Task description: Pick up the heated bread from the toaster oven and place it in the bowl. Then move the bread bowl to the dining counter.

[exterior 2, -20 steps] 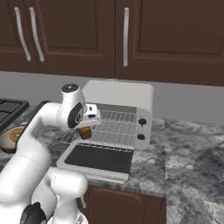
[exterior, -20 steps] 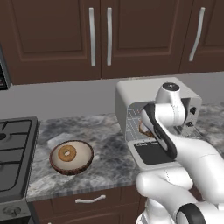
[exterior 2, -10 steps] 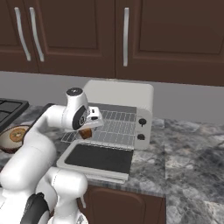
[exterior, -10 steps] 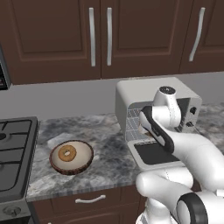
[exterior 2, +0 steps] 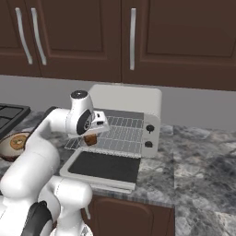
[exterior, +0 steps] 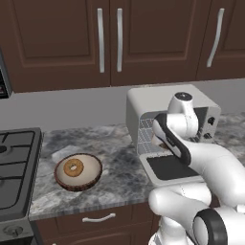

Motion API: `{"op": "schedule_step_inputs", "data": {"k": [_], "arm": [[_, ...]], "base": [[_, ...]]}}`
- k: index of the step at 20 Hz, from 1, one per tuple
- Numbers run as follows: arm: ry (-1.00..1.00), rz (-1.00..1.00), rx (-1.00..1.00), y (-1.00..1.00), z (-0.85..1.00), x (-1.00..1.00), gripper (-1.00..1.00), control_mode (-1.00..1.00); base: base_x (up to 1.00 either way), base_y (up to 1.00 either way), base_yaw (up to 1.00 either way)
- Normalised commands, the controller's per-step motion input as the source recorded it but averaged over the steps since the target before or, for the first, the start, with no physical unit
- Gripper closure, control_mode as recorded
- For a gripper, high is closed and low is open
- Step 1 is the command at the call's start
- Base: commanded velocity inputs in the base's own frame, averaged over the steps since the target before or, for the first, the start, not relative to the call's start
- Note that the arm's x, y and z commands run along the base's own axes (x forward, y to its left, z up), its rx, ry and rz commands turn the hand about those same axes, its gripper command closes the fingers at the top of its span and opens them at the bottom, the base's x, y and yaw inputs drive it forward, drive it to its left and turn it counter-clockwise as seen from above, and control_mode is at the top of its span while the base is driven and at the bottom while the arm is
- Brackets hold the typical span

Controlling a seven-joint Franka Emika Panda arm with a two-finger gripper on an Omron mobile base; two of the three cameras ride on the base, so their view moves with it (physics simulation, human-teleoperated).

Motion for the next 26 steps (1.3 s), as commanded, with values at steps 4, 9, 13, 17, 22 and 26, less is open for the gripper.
{"op": "schedule_step_inputs", "data": {"k": [4,9,13,17,22,26], "arm": [[0.00,0.04,0.04,0.07,0.20,-0.86,1.00,-1.00],[-0.05,0.16,0.00,0.36,0.57,-0.98,1.00,-1.00],[-0.02,0.23,-0.02,0.92,0.48,-0.53,1.00,-1.00],[-0.03,0.23,-0.08,1.00,0.22,-0.03,1.00,-1.00],[0.00,0.21,-0.02,1.00,0.03,0.41,1.00,-1.00],[0.14,0.20,-0.03,1.00,-0.05,0.81,1.00,-1.00]], "base": [[0.00,0.00,0.00],[0.00,0.00,0.00],[0.00,0.00,0.00],[0.00,0.00,0.00],[0.00,0.00,0.00],[0.00,0.00,0.00]]}}
